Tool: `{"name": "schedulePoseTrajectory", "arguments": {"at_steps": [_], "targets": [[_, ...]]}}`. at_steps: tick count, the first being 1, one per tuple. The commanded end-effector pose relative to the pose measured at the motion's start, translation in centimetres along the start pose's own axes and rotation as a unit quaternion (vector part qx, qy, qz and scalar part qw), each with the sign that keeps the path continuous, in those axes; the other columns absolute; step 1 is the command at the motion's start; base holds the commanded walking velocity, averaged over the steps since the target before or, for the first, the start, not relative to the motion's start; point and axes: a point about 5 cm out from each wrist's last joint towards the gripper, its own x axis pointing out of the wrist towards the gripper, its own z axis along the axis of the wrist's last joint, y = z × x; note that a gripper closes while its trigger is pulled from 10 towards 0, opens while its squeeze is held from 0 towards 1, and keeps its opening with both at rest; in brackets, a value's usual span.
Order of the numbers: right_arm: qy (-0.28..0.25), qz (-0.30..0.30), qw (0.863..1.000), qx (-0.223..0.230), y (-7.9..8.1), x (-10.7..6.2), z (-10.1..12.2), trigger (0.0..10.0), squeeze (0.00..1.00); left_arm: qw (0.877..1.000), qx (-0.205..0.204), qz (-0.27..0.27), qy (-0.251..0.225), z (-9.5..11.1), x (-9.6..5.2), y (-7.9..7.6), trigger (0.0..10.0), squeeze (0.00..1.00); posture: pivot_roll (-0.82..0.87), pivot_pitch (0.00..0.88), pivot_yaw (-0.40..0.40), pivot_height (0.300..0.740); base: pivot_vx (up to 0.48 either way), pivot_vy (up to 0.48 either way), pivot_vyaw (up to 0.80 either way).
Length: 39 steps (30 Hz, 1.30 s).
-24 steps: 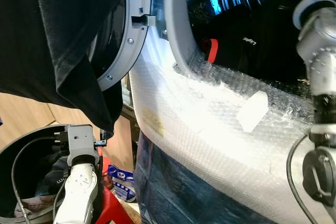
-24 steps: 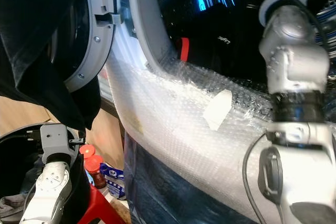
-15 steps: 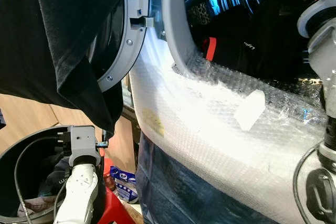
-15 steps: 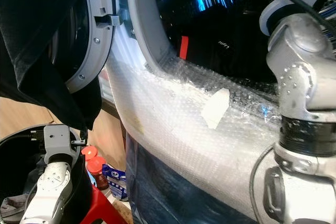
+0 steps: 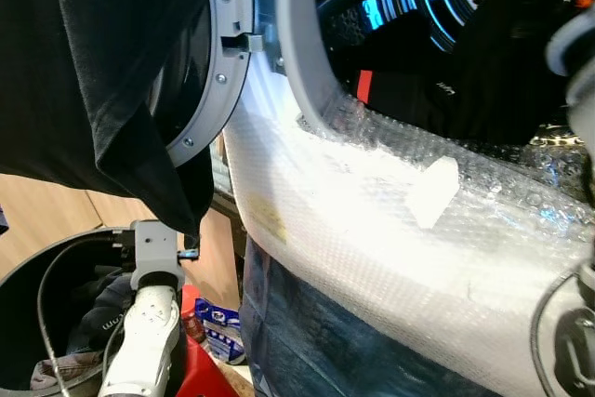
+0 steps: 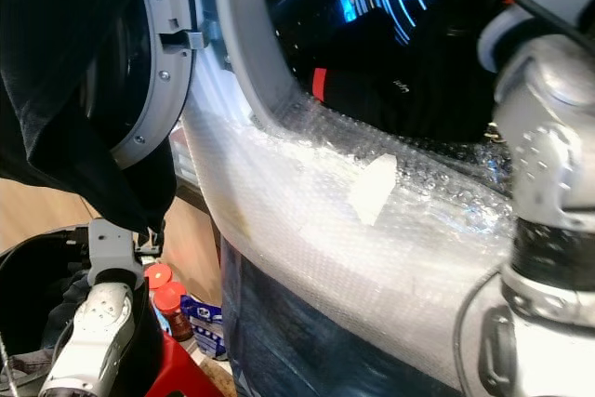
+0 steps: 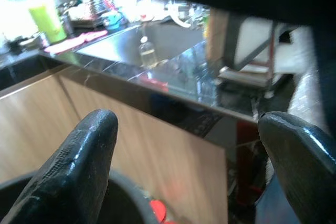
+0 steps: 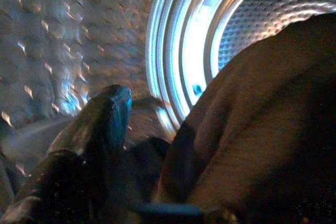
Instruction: Clothes washing
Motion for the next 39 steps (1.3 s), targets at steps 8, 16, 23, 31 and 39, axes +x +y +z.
{"name": "schedulePoseTrajectory", "arguments": {"at_steps": [8,16,23,31,39], "targets": [[0.000,-0.008,0.996,-0.083,1.5,3.5,1.1,10.0,0.00,1.000,0.001,-0.020,0.015,-0.5,0.0,-0.7,10.0,0.00,-0.09,0.000,-0.051,0.740,0.000,0.000,0.00],[-0.091,0.037,0.928,-0.361,4.1,4.6,3.0,10.0,0.00,0.999,-0.010,-0.038,0.016,-0.4,0.0,-2.1,10.0,0.00,-0.09,0.000,-0.066,0.740,0.000,0.000,0.00],[-0.036,0.010,0.949,-0.313,3.0,4.8,1.0,10.0,0.00,0.999,-0.017,-0.036,0.018,-0.4,0.1,-2.3,10.0,0.00,-0.09,0.000,-0.079,0.740,0.000,0.000,0.00],[-0.007,0.057,0.997,-0.055,4.5,4.1,2.4,10.0,0.00,0.999,-0.020,-0.035,0.026,-0.8,-0.1,-2.4,10.0,0.00,-0.10,0.000,-0.099,0.740,0.000,0.000,0.00],[-0.007,0.052,0.994,-0.092,3.4,1.2,0.9,10.0,0.00,0.998,-0.022,-0.047,0.029,-0.9,-0.1,-3.0,10.0,0.00,-0.12,0.000,-0.100,0.740,0.000,0.000,0.00]]}}
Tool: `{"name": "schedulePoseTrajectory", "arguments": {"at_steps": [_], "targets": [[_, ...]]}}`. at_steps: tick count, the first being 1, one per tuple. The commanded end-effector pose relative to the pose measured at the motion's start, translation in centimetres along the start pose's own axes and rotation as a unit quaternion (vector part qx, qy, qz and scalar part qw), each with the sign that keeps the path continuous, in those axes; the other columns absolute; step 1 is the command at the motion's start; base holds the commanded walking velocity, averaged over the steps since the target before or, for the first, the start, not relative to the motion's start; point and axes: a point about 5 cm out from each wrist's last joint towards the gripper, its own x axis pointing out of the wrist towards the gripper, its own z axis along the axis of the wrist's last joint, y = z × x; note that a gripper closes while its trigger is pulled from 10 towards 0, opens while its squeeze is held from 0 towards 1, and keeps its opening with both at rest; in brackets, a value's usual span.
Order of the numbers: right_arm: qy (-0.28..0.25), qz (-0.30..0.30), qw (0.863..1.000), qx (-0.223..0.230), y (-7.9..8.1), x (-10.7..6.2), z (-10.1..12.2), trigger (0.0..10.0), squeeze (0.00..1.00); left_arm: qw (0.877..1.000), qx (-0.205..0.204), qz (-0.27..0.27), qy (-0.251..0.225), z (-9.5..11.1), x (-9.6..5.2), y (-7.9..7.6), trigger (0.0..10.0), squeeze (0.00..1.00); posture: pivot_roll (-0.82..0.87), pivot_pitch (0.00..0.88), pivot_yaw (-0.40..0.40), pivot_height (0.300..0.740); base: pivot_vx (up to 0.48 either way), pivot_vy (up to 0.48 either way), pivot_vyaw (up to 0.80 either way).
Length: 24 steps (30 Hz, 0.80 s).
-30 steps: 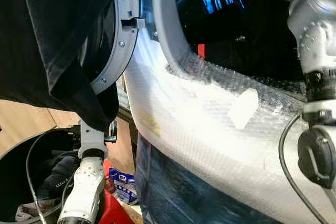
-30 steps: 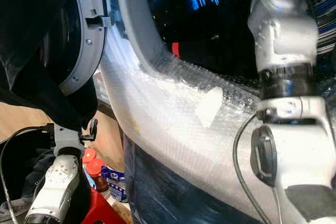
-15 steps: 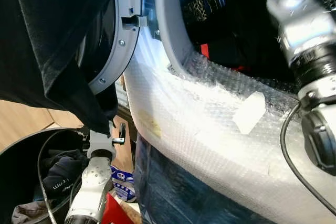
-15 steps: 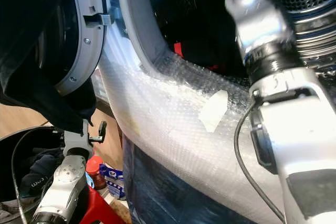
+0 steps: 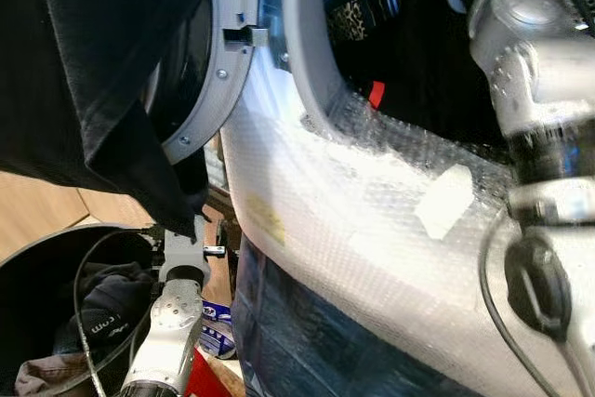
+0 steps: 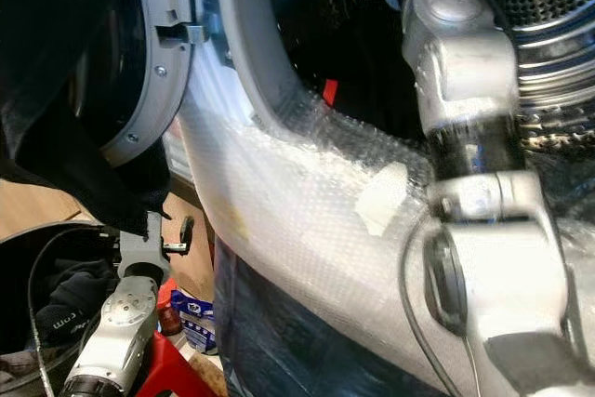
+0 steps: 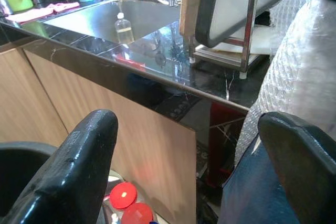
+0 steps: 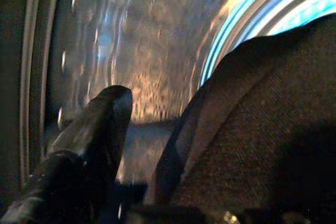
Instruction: Clothes washing
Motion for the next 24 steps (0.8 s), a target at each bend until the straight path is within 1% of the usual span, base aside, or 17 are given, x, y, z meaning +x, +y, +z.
{"name": "schedulePoseTrajectory", "arguments": {"at_steps": [1,2,3,4,6,8,11,14,15,17,18,19,20,24], "targets": [[-0.005,0.004,1.000,0.004,-0.4,-0.7,0.8,10.0,0.00,1.000,-0.002,-0.010,0.004,-0.2,0.0,-0.5,10.0,0.00,-0.12,0.000,-0.100,0.740,0.000,0.000,0.00],[-0.005,0.004,1.000,0.004,-0.4,-0.7,0.8,10.0,0.00,1.000,-0.002,-0.010,0.004,-0.2,0.0,-0.5,10.0,0.00,-0.12,0.000,-0.100,0.740,0.000,0.000,0.00],[0.009,0.004,0.999,0.036,-0.6,-2.5,0.6,10.0,0.00,1.000,-0.003,-0.010,0.006,-0.3,0.0,-0.6,10.0,0.00,-0.13,0.000,-0.108,0.740,0.000,0.000,0.00],[0.014,0.000,0.999,0.051,-1.0,-3.5,0.6,10.0,0.00,1.000,-0.003,-0.010,0.007,-0.3,0.1,-0.6,10.0,0.00,-0.13,0.000,-0.108,0.740,0.000,0.000,0.00],[0.014,-0.006,0.998,0.053,-1.3,-4.1,0.6,10.0,0.00,1.000,-0.004,-0.009,0.008,-0.3,0.1,-0.6,10.0,0.00,-0.13,0.000,-0.108,0.740,0.000,0.000,0.00],[0.026,-0.016,0.998,0.054,-1.4,-4.9,0.1,10.0,0.00,1.000,-0.006,-0.009,0.009,-0.4,0.1,-0.7,10.0,0.00,-0.16,0.000,-0.106,0.740,0.000,0.000,0.00],[0.055,0.025,0.998,0.034,-0.5,-6.5,-1.4,10.0,0.00,1.000,-0.009,-0.015,0.011,-0.4,0.3,-1.2,10.0,0.00,-0.16,0.000,-0.108,0.740,0.000,0.000,0.00],[0.077,0.048,0.996,0.008,-0.2,-7.6,-2.3,10.0,0.00,1.000,-0.010,-0.019,0.011,-0.3,0.3,-1.4,10.0,0.00,-0.16,0.000,-0.108,0.740,0.000,0.000,0.00],[0.077,0.048,0.996,0.008,-0.2,-7.6,-2.3,10.0,0.00,1.000,-0.010,-0.019,0.011,-0.3,0.3,-1.4,10.0,0.00,-0.16,0.000,-0.108,0.740,0.000,0.000,0.00],[0.125,0.099,0.987,-0.027,0.2,-9.1,-4.4,10.0,0.00,1.000,-0.009,-0.023,0.013,-0.4,0.3,-1.6,10.0,0.00,-0.16,0.000,-0.107,0.740,0.000,0.000,0.00],[0.125,0.099,0.987,-0.027,0.2,-9.1,-4.4,10.0,0.00,1.000,-0.009,-0.023,0.013,-0.4,0.3,-1.6,10.0,0.00,-0.16,0.000,-0.107,0.740,0.000,0.000,0.00],[0.137,0.109,0.984,-0.035,0.2,-9.7,-4.8,10.0,0.00,1.000,-0.009,-0.024,0.014,-0.5,0.2,-1.6,10.0,0.00,-0.16,0.000,-0.109,0.740,0.000,0.000,0.00],[0.138,0.111,0.984,-0.037,0.1,-9.8,-4.7,10.0,0.00,1.000,-0.009,-0.023,0.014,-0.5,0.2,-1.5,10.0,0.00,-0.16,0.000,-0.111,0.740,0.000,0.000,0.00],[0.137,0.131,0.981,-0.047,-0.2,-10.6,-4.0,10.0,0.00,1.000,-0.009,-0.018,0.016,-0.6,0.2,-1.2,10.0,0.00,-0.16,0.000,-0.112,0.740,0.000,0.000,0.00]]}}
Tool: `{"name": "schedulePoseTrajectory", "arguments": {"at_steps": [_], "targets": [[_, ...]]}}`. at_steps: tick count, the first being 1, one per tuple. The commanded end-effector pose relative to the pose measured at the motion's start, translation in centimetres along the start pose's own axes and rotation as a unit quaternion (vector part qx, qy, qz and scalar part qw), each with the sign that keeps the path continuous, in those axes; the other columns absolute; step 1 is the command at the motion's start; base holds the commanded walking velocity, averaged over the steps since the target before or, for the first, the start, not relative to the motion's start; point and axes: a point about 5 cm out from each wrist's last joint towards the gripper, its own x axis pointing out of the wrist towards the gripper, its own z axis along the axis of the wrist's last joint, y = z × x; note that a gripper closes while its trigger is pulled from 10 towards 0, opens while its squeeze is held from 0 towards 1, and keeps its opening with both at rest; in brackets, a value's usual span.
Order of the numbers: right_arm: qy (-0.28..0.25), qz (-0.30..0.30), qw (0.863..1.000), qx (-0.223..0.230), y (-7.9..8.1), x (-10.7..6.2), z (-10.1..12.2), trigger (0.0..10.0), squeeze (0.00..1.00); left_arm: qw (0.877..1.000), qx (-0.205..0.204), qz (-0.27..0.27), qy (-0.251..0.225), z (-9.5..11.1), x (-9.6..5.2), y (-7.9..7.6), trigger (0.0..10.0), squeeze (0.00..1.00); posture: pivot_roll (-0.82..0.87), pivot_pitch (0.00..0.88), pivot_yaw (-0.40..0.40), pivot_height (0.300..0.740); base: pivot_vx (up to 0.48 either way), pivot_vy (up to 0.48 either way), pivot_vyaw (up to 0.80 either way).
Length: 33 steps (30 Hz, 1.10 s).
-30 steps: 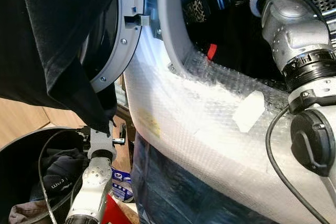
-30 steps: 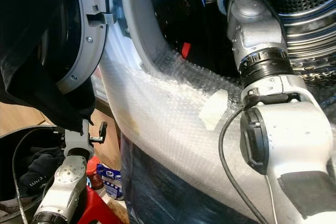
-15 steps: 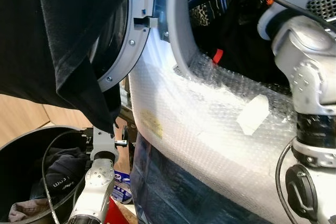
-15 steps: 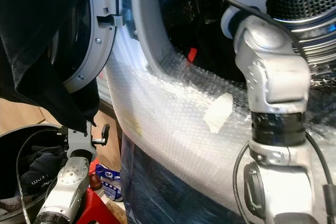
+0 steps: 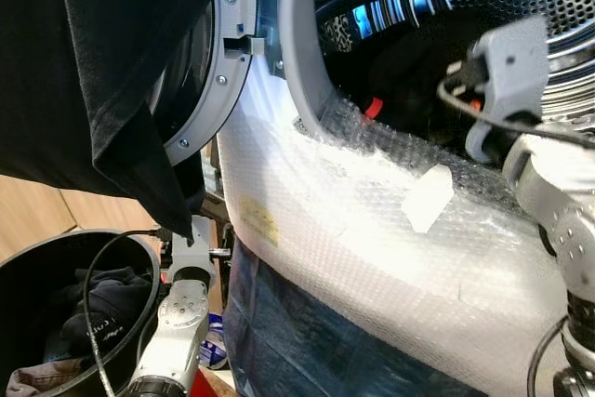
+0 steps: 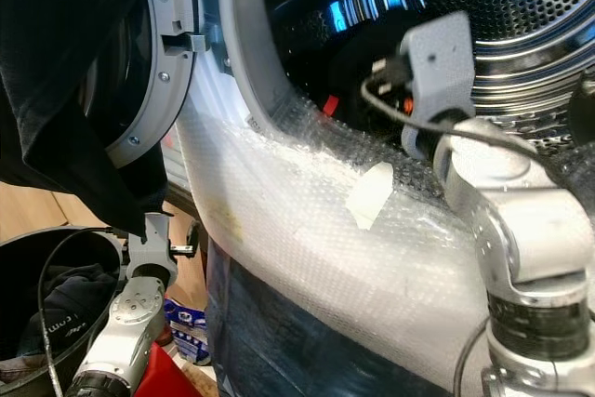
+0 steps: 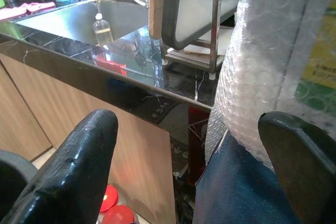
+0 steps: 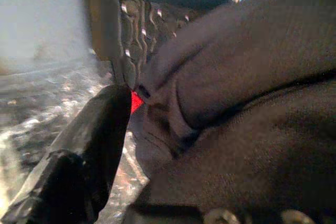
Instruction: Clothes washing
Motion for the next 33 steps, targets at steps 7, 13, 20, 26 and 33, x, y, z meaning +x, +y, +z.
{"name": "schedulePoseTrajectory", "arguments": {"at_steps": [7,13,20,26,33], "targets": [[0.048,0.048,0.995,-0.071,-0.6,-2.6,-1.4,10.0,0.00,1.000,0.003,-0.013,0.005,-0.4,-0.2,-0.1,10.0,0.00,-0.17,0.000,-0.094,0.740,0.000,0.000,0.00],[0.048,0.051,0.992,-0.101,-1.7,-3.5,-1.2,10.0,0.00,0.999,0.007,-0.029,0.011,-0.8,-0.4,-0.6,10.0,0.00,-0.17,0.000,-0.088,0.740,0.000,0.000,0.00],[0.016,0.041,0.996,-0.080,-3.3,-4.3,-0.3,10.0,0.00,0.999,0.006,-0.038,0.012,-0.8,-0.3,-1.1,10.0,0.00,-0.18,0.000,-0.086,0.740,0.000,0.000,0.00],[-0.017,0.055,0.995,-0.080,-3.9,-4.7,0.4,10.0,0.00,0.999,0.008,-0.039,0.007,-0.5,0.0,-1.0,10.0,0.00,-0.17,0.000,-0.092,0.740,0.000,0.000,0.00],[-0.071,0.114,0.986,-0.097,-2.9,-6.0,1.4,10.0,0.00,0.999,0.006,-0.030,0.010,-0.7,0.0,-0.5,10.0,0.00,-0.18,0.000,-0.091,0.740,0.000,0.000,0.00]]}}
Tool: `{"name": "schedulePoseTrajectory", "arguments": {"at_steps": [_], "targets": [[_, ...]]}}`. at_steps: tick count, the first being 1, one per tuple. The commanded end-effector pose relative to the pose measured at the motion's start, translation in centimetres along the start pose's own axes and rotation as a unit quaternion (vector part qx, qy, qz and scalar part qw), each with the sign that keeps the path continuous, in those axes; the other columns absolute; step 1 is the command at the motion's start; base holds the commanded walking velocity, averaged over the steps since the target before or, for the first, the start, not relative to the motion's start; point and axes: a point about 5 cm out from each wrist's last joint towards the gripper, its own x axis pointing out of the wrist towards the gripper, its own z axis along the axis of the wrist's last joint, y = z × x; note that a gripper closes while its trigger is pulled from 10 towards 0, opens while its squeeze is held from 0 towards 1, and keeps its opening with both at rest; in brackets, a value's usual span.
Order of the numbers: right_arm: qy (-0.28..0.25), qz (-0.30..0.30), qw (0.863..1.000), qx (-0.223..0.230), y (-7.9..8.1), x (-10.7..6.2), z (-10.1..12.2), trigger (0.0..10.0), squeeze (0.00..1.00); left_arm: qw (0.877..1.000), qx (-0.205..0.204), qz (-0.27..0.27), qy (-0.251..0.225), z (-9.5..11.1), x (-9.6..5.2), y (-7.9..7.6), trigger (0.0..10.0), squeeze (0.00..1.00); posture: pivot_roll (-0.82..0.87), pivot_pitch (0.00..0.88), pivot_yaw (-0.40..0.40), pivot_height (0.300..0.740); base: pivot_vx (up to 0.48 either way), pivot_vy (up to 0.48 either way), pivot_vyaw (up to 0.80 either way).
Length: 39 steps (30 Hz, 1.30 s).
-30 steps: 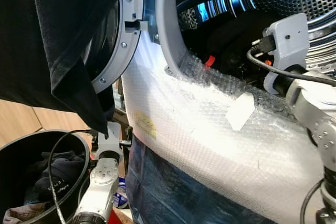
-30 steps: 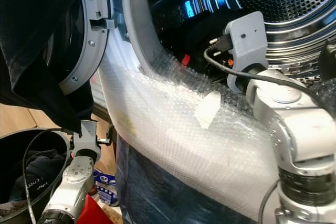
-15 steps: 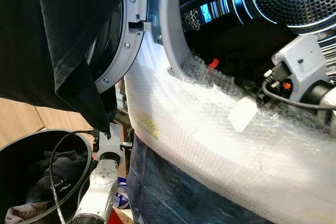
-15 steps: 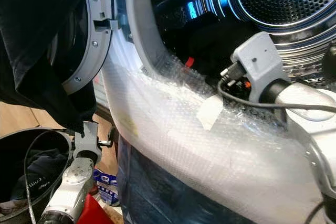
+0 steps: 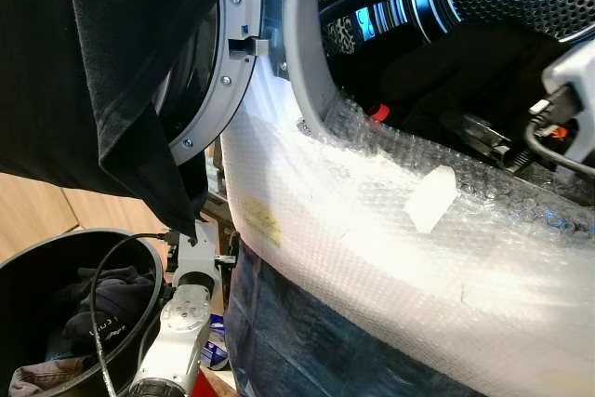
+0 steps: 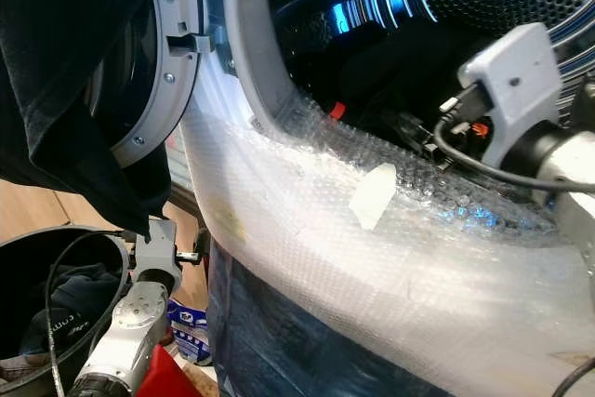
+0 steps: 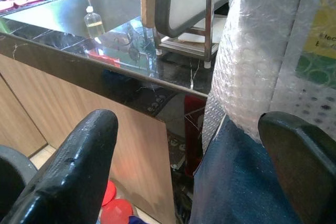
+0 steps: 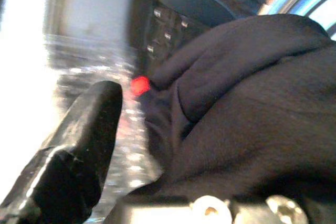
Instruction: Clothes washing
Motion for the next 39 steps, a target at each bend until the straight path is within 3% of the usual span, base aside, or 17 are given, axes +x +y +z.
{"name": "schedulePoseTrajectory", "arguments": {"at_steps": [1,6,9,10,11,15,16,20,27,33,35,36,39], "targets": [[-0.061,0.011,0.998,0.007,0.3,-0.6,2.0,10.0,0.00,1.000,-0.006,-0.003,-0.005,0.2,0.2,-0.2,10.0,0.00,-0.18,0.000,-0.095,0.740,0.000,0.000,0.00],[-0.093,0.028,0.995,0.014,1.4,-0.2,2.6,10.0,0.00,1.000,-0.008,-0.002,-0.006,0.4,0.4,-0.2,10.0,0.00,-0.18,0.000,-0.087,0.740,0.000,0.000,0.00],[-0.097,0.033,0.994,0.045,2.2,0.3,2.0,10.0,0.00,1.000,-0.009,-0.003,-0.006,0.4,0.4,-0.3,10.0,0.00,-0.18,0.000,-0.090,0.740,0.000,0.000,0.00],[-0.082,0.058,0.993,0.061,3.8,0.7,1.0,10.0,0.00,1.000,-0.008,-0.010,-0.006,0.5,0.5,-0.6,10.0,0.00,-0.19,0.000,-0.091,0.740,0.000,0.000,0.00],[-0.065,0.082,0.992,0.064,5.0,0.6,0.2,10.0,0.00,1.000,-0.008,-0.013,-0.006,0.5,0.5,-0.8,10.0,0.00,-0.19,0.000,-0.091,0.740,0.000,0.000,0.00],[-0.062,0.096,0.990,0.079,5.3,0.2,0.0,10.0,0.00,1.000,-0.009,-0.012,-0.006,0.5,0.5,-0.8,10.0,0.00,-0.19,0.000,-0.091,0.740,0.000,0.000,0.00],[-0.063,0.113,0.985,0.111,5.6,-0.6,-0.5,10.0,0.00,1.000,-0.011,-0.011,-0.006,0.5,0.4,-0.8,10.0,0.00,-0.19,0.000,-0.094,0.740,0.000,0.000,0.00],[-0.036,0.175,0.974,0.137,7.0,-2.8,-2.6,10.0,0.00,1.000,-0.013,-0.011,-0.003,0.2,0.2,-0.9,10.0,0.00,-0.19,0.000,-0.096,0.740,0.000,0.000,0.00],[-0.039,0.171,0.971,0.161,6.8,-3.6,-3.0,10.0,0.00,1.000,-0.011,-0.010,-0.002,0.3,0.3,-0.7,10.0,0.00,-0.20,0.000,-0.089,0.740,0.000,0.000,0.00],[-0.063,0.120,0.976,0.168,5.9,-2.7,-2.9,10.0,0.00,1.000,-0.012,-0.008,-0.003,0.3,0.3,-0.7,10.0,0.00,-0.19,0.000,-0.096,0.740,0.000,0.000,0.00],[-0.068,0.110,0.978,0.166,5.5,-2.6,-2.7,9.4,0.00,1.000,-0.013,-0.005,-0.004,0.3,0.3,-0.6,10.0,0.00,-0.19,0.000,-0.096,0.740,0.000,0.000,0.00],[-0.068,0.107,0.978,0.165,5.3,-2.6,-2.7,2.8,0.00,1.000,-0.012,-0.002,-0.004,0.3,0.2,-0.5,10.0,0.00,-0.19,0.000,-0.097,0.740,0.000,0.000,0.00],[-0.067,0.101,0.979,0.163,5.0,-2.7,-2.7,2.6,0.00,1.000,-0.012,0.000,-0.004,0.3,0.2,-0.3,10.0,0.00,-0.18,0.000,-0.098,0.740,0.000,0.000,0.00]]}}
